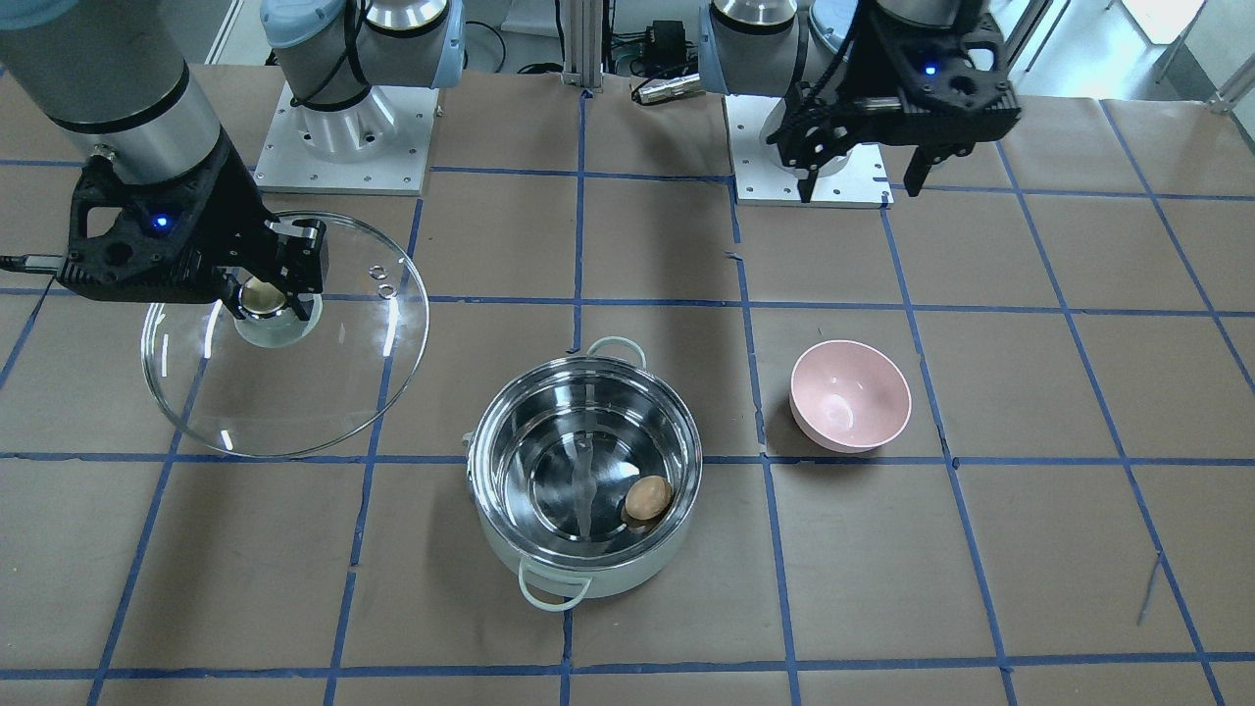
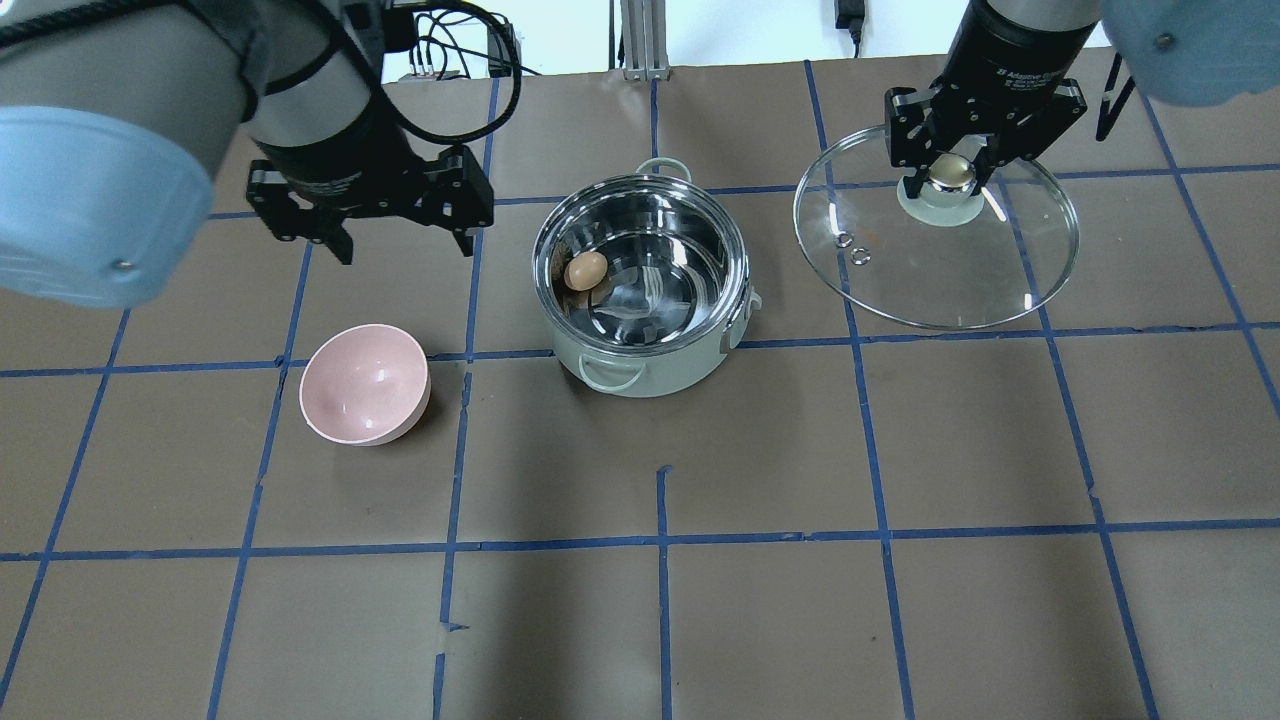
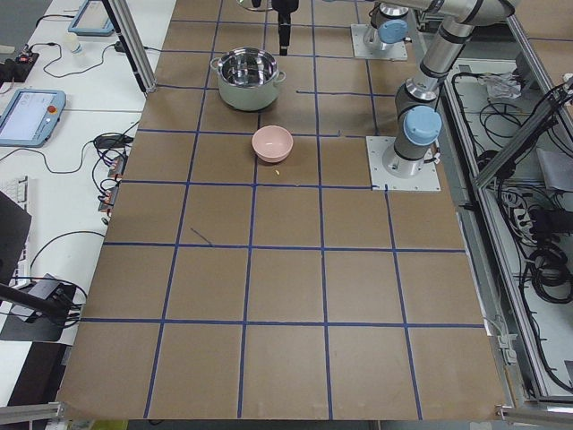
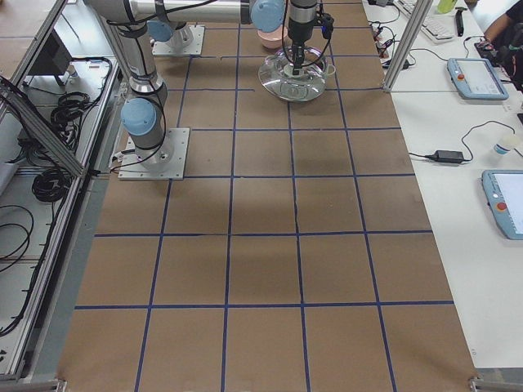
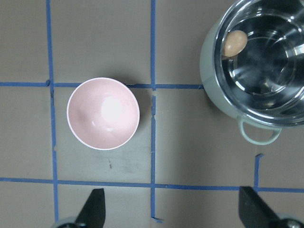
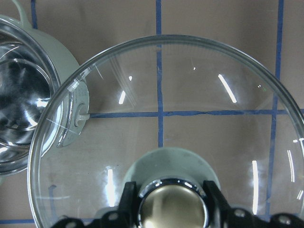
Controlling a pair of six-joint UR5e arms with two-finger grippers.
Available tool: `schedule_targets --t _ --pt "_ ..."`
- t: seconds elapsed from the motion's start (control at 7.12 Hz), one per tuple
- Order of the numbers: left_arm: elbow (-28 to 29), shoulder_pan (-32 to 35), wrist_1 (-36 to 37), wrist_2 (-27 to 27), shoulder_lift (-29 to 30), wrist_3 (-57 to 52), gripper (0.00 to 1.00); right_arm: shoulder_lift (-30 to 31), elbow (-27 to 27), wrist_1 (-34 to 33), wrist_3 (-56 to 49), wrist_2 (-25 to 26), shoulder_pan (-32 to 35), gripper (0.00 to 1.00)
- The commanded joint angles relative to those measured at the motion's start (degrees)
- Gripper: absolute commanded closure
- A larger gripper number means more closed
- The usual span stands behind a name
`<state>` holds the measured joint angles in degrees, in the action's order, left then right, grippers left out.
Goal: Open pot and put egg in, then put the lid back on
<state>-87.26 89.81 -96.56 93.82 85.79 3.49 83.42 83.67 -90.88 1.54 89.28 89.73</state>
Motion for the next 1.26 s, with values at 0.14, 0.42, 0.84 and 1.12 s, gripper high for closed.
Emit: schedule_targets --t 0.14,0.42,0.84,1.12 --pt "-1.5 -4.8 5.4 -4.5 2.1 -2.5 0.02 -3.2 -2.5 -3.2 10.8 -0.9 8.4 0.93" --pt "-2.3 -1.3 6.5 -3.9 3.0 -2.4 0.02 -6.5 -9.8 -2.4 13.0 -1.3 12.0 0.93" --pt "-2.4 -1.5 6.5 -3.7 2.8 -2.5 0.02 -12.3 -10.8 -7.2 17.8 -4.2 17.5 0.93" --pt "-2.0 -1.5 6.4 -3.5 2.8 -2.3 0.02 -15.2 -10.5 -10.6 19.4 -4.3 19.8 0.93"
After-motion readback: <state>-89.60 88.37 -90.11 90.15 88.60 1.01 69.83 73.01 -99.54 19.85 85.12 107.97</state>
